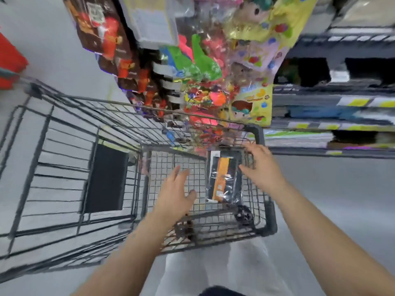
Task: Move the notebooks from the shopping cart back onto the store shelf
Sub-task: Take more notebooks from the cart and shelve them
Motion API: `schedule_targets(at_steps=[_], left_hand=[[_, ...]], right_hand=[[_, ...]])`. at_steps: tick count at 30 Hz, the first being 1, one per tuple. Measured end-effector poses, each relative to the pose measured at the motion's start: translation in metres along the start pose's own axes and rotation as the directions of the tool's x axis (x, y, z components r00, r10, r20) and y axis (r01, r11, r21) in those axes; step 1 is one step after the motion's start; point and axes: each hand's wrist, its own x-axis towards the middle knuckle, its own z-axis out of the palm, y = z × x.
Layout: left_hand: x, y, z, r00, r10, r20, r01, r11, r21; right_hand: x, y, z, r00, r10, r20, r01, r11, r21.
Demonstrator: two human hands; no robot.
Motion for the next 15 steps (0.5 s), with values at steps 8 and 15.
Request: schedule_targets(at_steps=[8, 15], left_hand=[[0.095, -0.030, 0.017, 0.943, -0.004, 0.332, -0.022, 0.997, 0.073], [0.153, -0.027, 0.120, 0.873, -0.267, 0.409, 0.364, 0.914, -0.179]], right_hand=[[0.003, 0.003, 0.063, 0.958, 0.285, -0.008, -0.279, 0.942, 0.185], [0.031, 0.027, 0.113, 0.907, 0.417, 0.052, -0.415, 0.871, 0.263]])
